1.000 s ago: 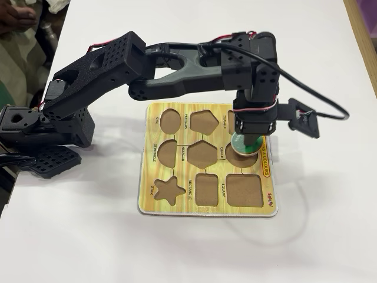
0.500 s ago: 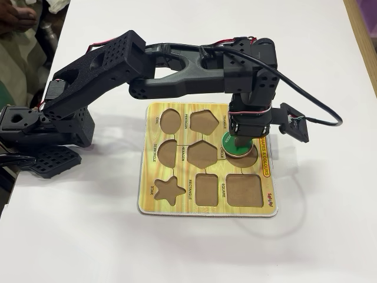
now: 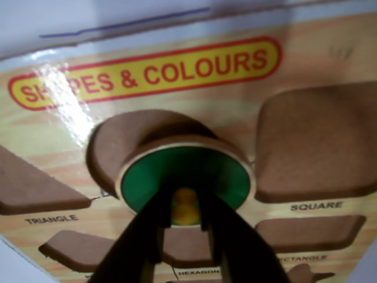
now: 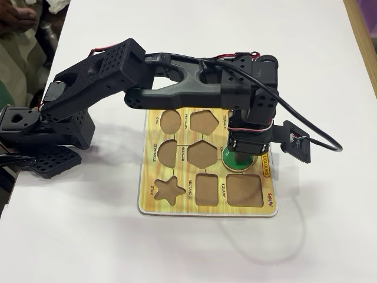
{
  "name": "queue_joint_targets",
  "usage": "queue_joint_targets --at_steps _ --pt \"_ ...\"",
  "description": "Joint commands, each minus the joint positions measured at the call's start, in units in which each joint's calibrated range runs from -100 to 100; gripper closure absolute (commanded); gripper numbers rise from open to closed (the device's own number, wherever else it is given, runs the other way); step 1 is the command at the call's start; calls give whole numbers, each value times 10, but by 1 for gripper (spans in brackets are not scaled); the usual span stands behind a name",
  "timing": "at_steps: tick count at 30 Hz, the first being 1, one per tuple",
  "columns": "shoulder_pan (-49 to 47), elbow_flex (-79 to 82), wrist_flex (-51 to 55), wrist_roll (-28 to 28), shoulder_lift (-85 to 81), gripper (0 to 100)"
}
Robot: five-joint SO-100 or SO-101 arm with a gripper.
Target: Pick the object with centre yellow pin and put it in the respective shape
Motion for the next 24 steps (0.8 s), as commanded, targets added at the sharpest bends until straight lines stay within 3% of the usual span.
queue_joint_targets --at_steps 1,24 --pt "4 -13 6 1 -47 98" --pt "-35 -66 6 -4 -41 98"
